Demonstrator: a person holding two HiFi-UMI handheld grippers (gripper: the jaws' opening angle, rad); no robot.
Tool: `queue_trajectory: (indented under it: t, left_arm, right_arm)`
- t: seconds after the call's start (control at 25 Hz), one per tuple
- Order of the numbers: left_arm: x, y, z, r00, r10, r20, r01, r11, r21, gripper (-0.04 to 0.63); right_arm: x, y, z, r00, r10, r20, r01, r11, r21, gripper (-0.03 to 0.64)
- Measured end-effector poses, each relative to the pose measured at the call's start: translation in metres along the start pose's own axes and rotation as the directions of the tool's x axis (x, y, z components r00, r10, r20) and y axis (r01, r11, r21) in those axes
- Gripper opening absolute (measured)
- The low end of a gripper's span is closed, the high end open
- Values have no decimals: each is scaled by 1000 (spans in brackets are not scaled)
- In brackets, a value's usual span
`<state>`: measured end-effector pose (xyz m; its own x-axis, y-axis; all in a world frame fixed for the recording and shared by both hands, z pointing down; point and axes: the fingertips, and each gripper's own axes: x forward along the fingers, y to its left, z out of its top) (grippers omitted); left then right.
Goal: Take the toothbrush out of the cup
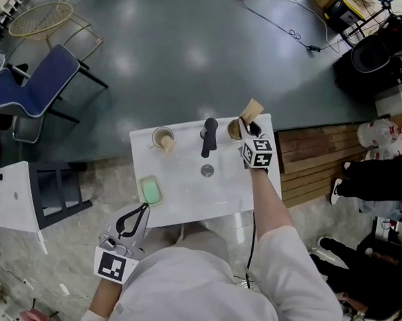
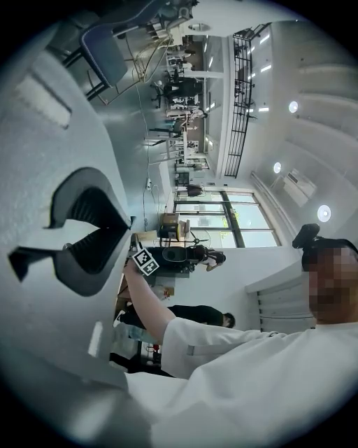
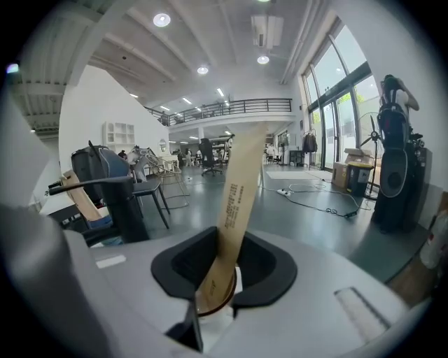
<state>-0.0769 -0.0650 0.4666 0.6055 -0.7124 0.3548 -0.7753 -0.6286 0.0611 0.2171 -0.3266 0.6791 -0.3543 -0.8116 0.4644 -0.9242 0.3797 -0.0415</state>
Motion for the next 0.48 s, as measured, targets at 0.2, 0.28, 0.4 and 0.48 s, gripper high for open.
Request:
queue_trajectory:
  t: [0.2, 0.28, 0.4, 0.48]
  left_arm:
    - [-2, 2, 1, 1000, 8, 1, -8, 1000, -3, 2]
    - [-1, 2, 2, 1000, 6, 5, -6, 1000, -3, 2]
    - [0, 3, 3, 1000, 4, 13, -4, 1000, -8, 2]
    - [2, 3, 3, 1000, 2, 16, -1, 1000, -8, 2]
  right_arm:
    - [-2, 1, 7, 1000, -4, 16, 5, 1000, -19, 55]
    - [-4, 2, 12, 1000, -5, 29, 6, 1000, -22, 48]
    - [-7, 4, 22, 999, -4, 52, 5, 1000, -29, 43]
    - [-10, 4, 29, 998, -2, 69, 4, 999, -36, 43]
